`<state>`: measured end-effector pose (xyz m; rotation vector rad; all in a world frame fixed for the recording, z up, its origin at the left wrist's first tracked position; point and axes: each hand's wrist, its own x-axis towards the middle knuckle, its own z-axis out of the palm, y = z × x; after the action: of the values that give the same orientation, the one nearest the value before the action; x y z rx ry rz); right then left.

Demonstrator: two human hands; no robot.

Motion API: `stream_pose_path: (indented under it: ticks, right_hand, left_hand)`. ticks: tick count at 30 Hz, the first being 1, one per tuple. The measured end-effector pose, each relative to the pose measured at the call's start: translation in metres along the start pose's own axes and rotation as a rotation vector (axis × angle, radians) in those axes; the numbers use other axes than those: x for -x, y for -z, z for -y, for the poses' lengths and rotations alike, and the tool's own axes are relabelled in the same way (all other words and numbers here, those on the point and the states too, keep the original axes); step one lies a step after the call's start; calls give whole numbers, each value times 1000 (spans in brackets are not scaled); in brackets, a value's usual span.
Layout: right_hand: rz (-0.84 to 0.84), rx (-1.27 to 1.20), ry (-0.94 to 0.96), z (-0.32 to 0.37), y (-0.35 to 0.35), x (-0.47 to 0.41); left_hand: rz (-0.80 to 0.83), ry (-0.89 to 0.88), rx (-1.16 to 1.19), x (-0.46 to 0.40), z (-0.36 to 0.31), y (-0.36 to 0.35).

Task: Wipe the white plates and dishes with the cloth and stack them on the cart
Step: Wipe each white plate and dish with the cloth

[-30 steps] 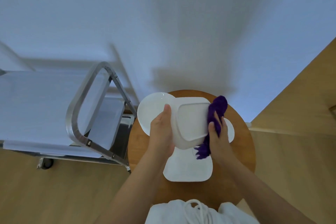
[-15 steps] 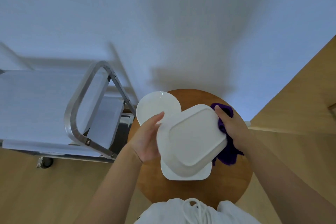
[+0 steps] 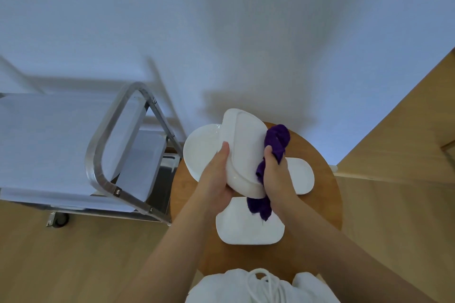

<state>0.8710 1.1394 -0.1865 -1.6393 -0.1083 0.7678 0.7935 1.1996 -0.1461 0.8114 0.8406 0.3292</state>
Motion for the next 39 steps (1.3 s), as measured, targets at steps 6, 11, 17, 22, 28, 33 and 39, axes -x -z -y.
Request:
stream_pose_path:
  ticks: [6, 11, 17, 22, 28, 33, 39]
  right_hand:
    - [249, -190, -89, -6, -5, 22]
    - [320, -208, -237, 10, 15, 4]
    - [154, -173, -285, 0, 39, -9]
    - [183, -23, -285, -14, 52, -9]
    - [158, 20, -337, -44, 58, -3]
    - [-3, -75, -343, -66, 55, -4]
    - [-110, 61, -307, -75, 65, -6]
  left_hand:
    - [-5, -321, -668, 2, 43, -7]
    - [218, -561, -1251, -2, 50, 22]
    - [-243, -579, -1203, -2, 37, 46]
    - [-252, -83, -626, -18, 27, 67]
    - [-271, -98, -624, -23, 39, 70]
    - [-184, 89, -382, -23, 63, 61]
    - [-280, 151, -122, -32, 90, 80]
